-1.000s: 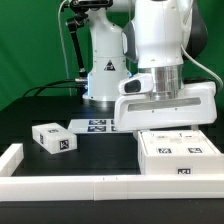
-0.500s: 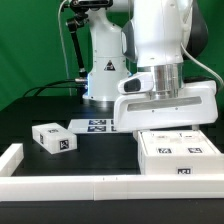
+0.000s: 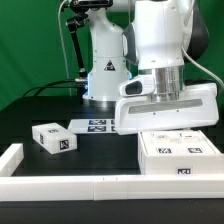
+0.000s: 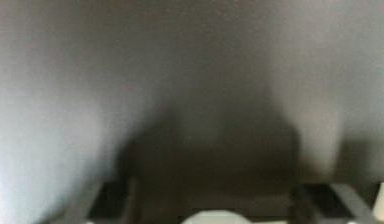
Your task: Assemble cabinet
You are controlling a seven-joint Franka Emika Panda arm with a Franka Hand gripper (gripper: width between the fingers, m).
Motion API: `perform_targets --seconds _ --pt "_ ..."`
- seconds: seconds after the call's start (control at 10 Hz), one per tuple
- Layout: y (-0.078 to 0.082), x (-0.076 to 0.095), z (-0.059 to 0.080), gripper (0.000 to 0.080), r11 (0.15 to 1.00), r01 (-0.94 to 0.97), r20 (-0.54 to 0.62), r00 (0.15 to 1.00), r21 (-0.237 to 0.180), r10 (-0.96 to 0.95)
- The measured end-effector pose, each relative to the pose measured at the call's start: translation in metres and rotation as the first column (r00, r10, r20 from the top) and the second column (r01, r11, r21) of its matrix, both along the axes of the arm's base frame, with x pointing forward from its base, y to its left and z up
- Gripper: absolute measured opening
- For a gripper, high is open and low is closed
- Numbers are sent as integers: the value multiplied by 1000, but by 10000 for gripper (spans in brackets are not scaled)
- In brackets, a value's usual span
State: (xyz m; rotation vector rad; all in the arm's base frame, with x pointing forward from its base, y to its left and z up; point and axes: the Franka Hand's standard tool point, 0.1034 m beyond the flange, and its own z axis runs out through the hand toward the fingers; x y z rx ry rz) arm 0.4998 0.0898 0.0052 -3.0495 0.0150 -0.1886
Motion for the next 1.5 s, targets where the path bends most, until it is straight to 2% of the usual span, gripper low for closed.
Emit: perform_targets --seconds 0.1,0.2,0.3,0.4,0.9,1.2,1.4,1.5 --pt "0 0 0 270 1000 -2 0 1000 0 2" --pt "-1 0 0 270 1000 -6 0 1000 -2 6" --pt "0 -1 -1 78 1000 -10 -1 1000 -2 10" --pt "0 -1 -1 22 1000 -12 -1 1000 -2 12" --pt "0 -1 0 2 1000 -18 -1 1000 -2 18" --pt "4 -13 24 2 999 -38 -19 999 -6 38" --pt "8 -14 38 2 999 -54 -4 999 -6 54" --pt "10 -15 52 2 998 -62 2 998 -8 62"
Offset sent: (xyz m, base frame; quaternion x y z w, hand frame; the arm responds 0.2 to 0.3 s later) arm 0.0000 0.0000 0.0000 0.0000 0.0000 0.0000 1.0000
